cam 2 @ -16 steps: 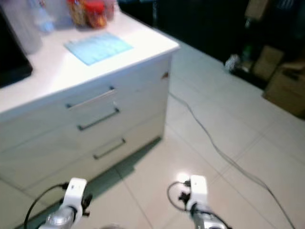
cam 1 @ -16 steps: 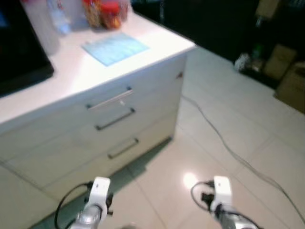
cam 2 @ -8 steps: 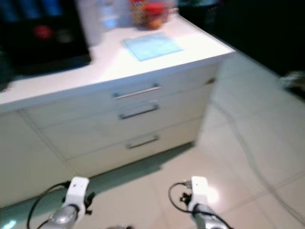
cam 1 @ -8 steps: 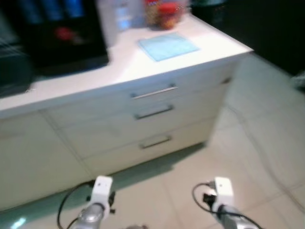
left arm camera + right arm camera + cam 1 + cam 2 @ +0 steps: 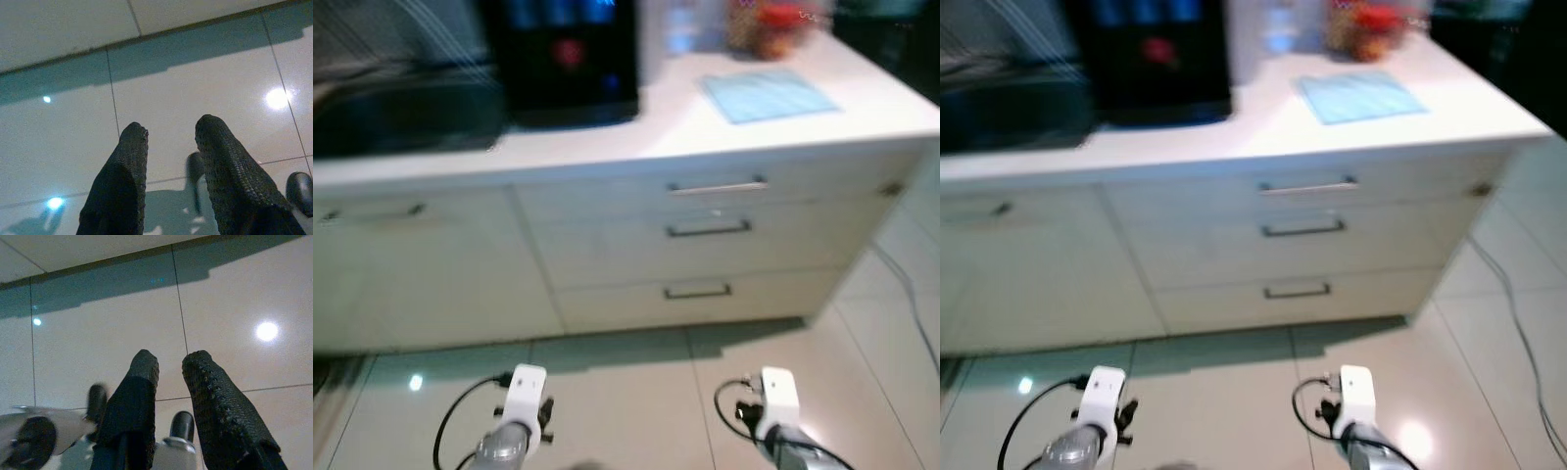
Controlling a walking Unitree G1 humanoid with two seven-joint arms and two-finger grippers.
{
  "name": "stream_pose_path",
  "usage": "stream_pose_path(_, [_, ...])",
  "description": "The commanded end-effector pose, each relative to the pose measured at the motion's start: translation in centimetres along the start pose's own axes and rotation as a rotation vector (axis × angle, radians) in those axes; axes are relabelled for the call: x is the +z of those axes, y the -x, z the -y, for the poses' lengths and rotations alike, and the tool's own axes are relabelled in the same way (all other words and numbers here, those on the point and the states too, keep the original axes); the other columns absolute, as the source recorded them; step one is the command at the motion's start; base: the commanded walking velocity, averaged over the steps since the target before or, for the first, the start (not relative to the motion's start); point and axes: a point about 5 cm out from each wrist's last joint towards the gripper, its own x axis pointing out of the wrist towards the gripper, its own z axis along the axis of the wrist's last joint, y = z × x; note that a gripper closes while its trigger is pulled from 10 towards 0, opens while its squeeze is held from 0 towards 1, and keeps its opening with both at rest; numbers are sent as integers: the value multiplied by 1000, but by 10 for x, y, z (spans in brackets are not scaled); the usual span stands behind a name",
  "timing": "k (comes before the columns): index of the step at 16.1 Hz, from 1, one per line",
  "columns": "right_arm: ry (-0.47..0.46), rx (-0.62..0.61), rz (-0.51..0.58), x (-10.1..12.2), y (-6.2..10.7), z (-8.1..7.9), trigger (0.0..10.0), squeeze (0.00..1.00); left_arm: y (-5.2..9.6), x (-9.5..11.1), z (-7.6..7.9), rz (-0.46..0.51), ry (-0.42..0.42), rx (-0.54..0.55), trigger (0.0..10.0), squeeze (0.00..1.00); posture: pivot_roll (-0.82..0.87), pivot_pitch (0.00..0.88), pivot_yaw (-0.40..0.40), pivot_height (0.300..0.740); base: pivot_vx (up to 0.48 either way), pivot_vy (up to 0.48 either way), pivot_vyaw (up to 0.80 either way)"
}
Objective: Kitchen organization
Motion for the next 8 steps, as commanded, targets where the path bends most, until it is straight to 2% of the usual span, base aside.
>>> stream_pose_path(1, [-15,22,20,5,-2,-7,10000,0,0,4,-6,19,4,23,10000,0,9,11,50,740,0,0,0])
stream_pose_path(6, [-19,31,30,9,-3,-9,10000,0,0,3,-6,13,36,34,10000,0,12,11,46,740,0,0,0])
stream_pose_path(8, [-19,37,29,8,-3,-10,10000,0,0,2,-7,7,38,39,10000,0,13,14,45,740,0,326,0])
